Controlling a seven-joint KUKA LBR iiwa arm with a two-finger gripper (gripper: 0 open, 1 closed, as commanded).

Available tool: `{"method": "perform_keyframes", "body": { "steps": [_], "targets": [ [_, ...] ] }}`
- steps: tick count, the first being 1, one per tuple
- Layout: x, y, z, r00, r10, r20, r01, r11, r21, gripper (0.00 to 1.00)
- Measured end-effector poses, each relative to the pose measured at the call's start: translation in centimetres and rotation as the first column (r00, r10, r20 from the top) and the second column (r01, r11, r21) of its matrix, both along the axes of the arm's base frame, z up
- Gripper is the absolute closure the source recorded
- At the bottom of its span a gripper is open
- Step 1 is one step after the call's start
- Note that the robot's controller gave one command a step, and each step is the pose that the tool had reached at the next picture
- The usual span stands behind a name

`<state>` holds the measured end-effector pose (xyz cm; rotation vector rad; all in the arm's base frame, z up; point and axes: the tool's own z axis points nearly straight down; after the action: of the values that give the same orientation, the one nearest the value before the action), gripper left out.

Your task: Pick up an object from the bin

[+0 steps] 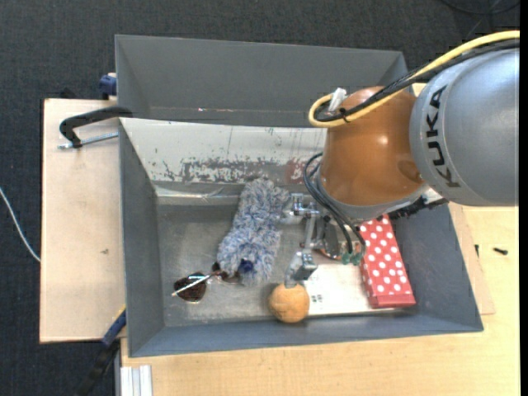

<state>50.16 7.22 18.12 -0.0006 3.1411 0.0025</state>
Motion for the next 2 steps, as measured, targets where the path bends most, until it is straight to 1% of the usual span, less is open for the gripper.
{"method": "perform_keyframes", "body": {
  "steps": [1,2],
  "targets": [
    [2.5,2.5,-4.5,0.964,0.265,0.01,-0.265,0.964,-0.003,0.0],
    [7.8,6.1,-7.0,0.891,0.454,0.007,-0.454,0.891,-0.002,0.0]
  ]
}}
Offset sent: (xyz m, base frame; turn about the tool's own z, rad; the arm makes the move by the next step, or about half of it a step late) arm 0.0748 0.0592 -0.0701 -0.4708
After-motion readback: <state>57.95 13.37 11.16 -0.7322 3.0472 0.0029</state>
